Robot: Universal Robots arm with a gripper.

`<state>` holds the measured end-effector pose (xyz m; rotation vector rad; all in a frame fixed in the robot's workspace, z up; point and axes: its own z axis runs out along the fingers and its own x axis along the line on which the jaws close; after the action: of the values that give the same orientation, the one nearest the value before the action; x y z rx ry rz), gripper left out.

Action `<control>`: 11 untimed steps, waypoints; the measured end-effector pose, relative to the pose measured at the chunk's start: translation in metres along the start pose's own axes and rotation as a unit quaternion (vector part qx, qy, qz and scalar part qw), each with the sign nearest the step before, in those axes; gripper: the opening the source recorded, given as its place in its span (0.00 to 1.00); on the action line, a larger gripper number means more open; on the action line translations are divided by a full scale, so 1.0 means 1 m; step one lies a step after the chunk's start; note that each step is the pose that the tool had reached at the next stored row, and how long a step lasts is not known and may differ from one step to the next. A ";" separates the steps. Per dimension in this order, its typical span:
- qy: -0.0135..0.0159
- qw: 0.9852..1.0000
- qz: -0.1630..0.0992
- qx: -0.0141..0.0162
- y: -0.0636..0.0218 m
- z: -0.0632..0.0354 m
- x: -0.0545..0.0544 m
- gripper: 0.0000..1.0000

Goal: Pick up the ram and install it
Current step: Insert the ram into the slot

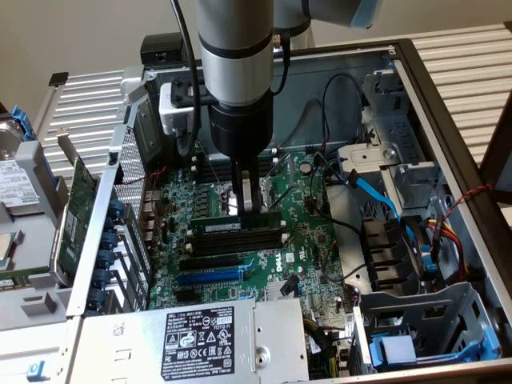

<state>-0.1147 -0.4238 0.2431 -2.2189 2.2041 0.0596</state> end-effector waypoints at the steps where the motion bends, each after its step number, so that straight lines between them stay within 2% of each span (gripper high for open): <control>1: 0.000 1.000 0.000 0.000 0.0000 0.0004 0.000 0.14; 11: 0.000 1.000 -0.006 0.000 0.0000 0.0031 0.000 0.14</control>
<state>-0.1148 -0.4238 0.2400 -2.2326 2.1901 0.0602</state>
